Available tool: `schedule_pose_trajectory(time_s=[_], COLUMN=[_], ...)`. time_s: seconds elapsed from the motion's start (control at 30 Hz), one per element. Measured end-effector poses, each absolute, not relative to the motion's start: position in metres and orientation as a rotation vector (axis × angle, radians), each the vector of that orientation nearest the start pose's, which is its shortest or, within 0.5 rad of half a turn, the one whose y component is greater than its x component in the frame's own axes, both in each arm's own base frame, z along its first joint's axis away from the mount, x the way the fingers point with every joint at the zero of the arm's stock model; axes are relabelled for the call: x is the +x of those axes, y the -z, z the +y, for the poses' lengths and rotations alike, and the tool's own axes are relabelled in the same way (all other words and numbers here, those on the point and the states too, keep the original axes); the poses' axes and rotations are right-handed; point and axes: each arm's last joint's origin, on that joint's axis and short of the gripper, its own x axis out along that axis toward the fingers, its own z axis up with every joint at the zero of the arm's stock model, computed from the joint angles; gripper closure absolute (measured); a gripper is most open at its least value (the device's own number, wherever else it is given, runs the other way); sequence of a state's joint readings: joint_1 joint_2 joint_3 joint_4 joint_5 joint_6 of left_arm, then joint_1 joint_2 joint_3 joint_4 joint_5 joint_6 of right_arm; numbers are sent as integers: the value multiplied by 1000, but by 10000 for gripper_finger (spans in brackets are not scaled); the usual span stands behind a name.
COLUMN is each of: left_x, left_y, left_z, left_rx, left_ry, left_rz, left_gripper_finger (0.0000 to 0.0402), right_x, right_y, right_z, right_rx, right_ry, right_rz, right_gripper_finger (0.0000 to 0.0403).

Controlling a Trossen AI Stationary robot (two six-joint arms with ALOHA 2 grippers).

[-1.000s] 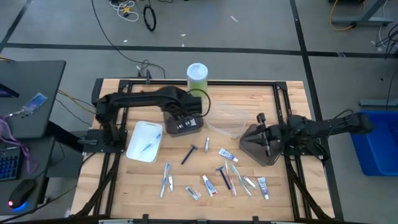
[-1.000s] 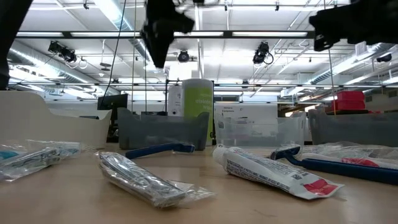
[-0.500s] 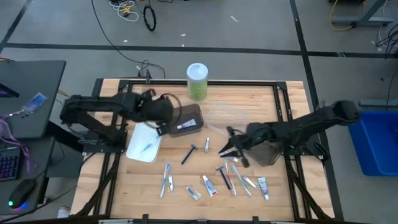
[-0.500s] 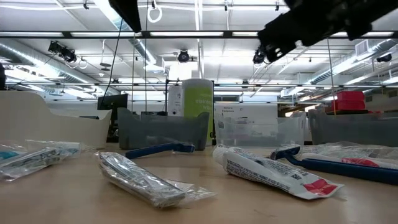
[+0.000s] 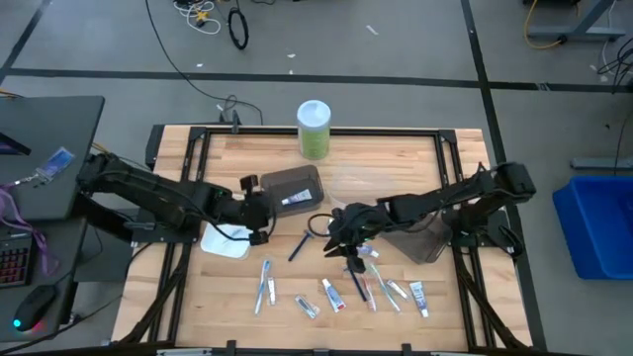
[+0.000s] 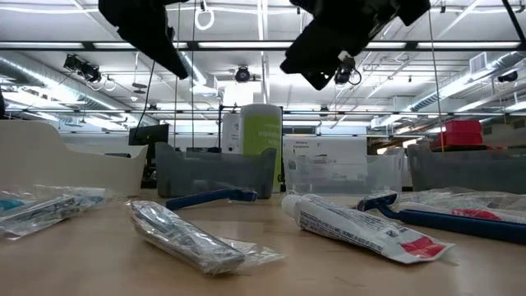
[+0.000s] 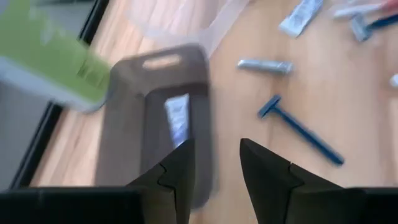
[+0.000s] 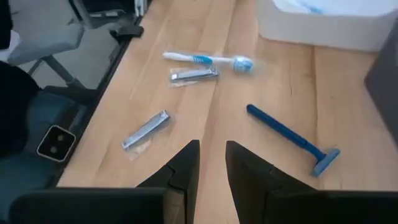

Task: Pick & Place Travel size toiletries
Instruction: Put the nail cutter into the transparent bin

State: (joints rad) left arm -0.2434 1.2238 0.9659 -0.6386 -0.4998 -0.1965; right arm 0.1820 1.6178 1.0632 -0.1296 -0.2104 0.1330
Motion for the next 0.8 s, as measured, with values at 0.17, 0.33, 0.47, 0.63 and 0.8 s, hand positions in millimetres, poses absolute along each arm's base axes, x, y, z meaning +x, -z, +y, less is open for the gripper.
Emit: schedule_pose_trajectory(time_s=[0.17, 0.33, 0.47, 0.63, 0.8], left_x=[238, 239, 239, 240, 239], left_y=[-269, -269, -269, -270, -269], left_z=[-47, -48, -49, -49, -49], left_rx=[158, 142, 169, 216, 196], left_ry=[-227, -196, -156, -137, -131], left_rz=[821, 822, 832, 816, 831], left_gripper_finger=[269, 269, 270, 270, 270], right_x=[334, 335, 340, 346, 351], right_y=[-223, -223, -227, -235, -242], right_z=[62, 56, 57, 58, 58], right_rx=[103, 75, 76, 76, 119], right_ry=[-310, -276, -283, -292, -285], right_rz=[854, 843, 775, 666, 592], right_gripper_finger=[316, 316, 317, 316, 317])
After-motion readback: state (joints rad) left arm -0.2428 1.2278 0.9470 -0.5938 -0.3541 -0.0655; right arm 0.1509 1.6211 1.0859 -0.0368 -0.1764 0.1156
